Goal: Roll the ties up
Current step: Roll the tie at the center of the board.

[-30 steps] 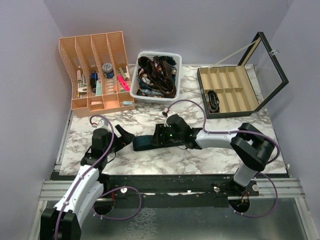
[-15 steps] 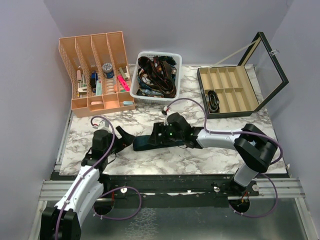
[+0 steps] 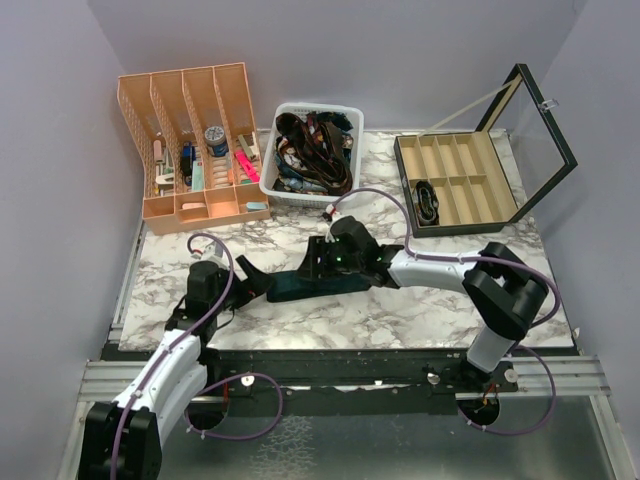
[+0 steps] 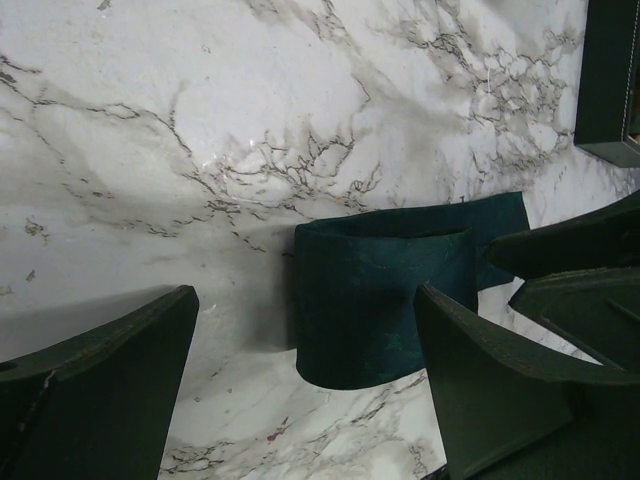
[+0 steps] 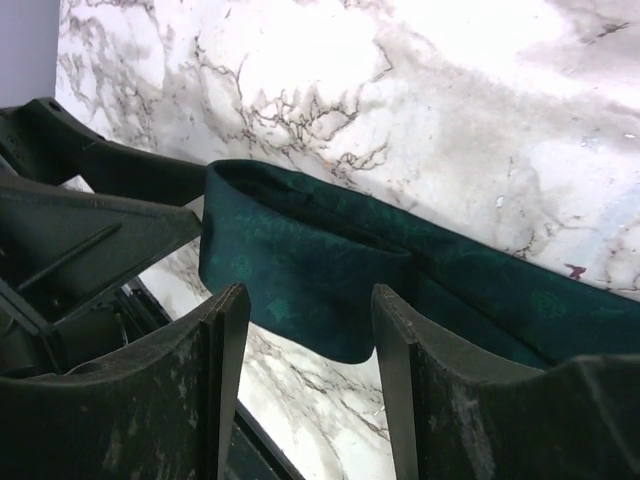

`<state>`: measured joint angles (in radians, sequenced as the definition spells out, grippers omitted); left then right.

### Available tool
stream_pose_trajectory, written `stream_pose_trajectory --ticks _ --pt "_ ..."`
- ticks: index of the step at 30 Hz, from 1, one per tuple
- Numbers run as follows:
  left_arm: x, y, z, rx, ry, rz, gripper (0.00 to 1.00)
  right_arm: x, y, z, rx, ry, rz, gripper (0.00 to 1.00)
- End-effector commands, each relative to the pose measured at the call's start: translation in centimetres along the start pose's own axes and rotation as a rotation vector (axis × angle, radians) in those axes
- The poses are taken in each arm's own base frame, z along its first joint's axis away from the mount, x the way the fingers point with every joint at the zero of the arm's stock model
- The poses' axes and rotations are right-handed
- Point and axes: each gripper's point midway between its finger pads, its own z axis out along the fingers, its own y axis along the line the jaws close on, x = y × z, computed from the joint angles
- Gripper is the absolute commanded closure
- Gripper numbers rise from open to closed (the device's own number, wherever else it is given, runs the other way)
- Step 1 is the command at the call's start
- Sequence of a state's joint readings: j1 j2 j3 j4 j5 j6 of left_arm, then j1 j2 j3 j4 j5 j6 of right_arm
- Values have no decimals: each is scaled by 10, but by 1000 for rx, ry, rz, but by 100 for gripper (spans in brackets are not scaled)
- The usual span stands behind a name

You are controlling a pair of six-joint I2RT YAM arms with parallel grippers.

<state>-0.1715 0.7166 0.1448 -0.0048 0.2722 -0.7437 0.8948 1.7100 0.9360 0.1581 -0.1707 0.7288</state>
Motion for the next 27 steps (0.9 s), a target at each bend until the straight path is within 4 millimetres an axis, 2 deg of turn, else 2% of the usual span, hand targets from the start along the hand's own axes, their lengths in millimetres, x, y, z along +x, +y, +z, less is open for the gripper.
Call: stream_pose_trajectory --ticks 1,6,13,18,22,27 --pt "4 -6 1 53 15 9 11 5 -1 5 -20 34 14 44" --pt "5 -9 1 71 20 12 12 10 -13 9 31 51 25 52" --pt "5 -11 0 89 13 16 13 20 -29 11 78 69 28 54" --pt "7 -17 -1 128 16 33 13 20 -40 15 117 73 10 63" --pt "9 -21 0 161 24 43 17 22 -42 17 113 86 -10 64" --pt "11 -19 1 162 35 47 18 18 -25 13 32 93 -56 59"
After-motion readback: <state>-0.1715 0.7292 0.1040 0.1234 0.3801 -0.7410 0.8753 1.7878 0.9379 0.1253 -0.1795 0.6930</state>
